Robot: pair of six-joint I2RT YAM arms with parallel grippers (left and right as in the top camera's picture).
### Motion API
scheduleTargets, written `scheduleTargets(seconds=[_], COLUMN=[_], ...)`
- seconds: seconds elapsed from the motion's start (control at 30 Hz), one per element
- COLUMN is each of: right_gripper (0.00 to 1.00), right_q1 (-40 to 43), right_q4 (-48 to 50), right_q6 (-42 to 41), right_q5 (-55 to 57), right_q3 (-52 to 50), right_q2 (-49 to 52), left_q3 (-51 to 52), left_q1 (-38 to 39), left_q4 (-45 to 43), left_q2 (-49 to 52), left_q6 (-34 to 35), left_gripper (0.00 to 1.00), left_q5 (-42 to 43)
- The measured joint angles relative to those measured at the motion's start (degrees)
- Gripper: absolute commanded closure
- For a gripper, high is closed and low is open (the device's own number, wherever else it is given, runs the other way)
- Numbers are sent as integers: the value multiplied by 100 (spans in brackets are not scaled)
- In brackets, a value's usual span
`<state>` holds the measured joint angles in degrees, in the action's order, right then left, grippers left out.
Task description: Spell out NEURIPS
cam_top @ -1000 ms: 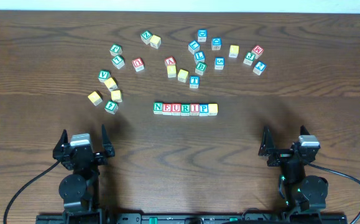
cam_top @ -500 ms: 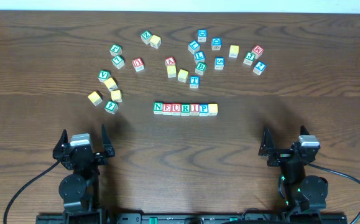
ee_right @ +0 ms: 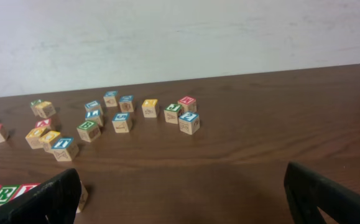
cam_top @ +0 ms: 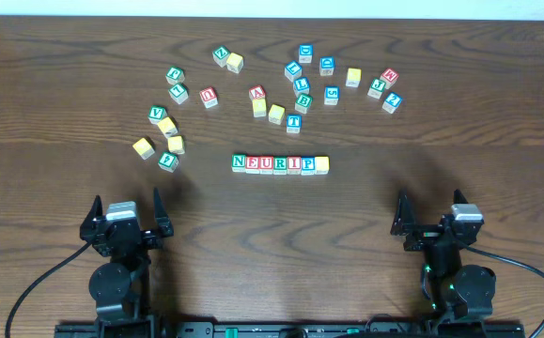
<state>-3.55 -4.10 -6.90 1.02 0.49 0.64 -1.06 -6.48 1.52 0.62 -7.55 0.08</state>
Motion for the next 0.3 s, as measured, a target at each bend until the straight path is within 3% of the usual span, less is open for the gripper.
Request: scheduleTargets(seconds=[0.3], right_gripper=[1], right_q1=[0], right_q4=[0], right_q6=[0], right_q5=[0], right_q3=[0], right_q2=[0], left_q3=[0], left_q1=[0], left_q4=[0], left_q2=[0], left_q6=[0], left_gripper=[2], left_q5=[0])
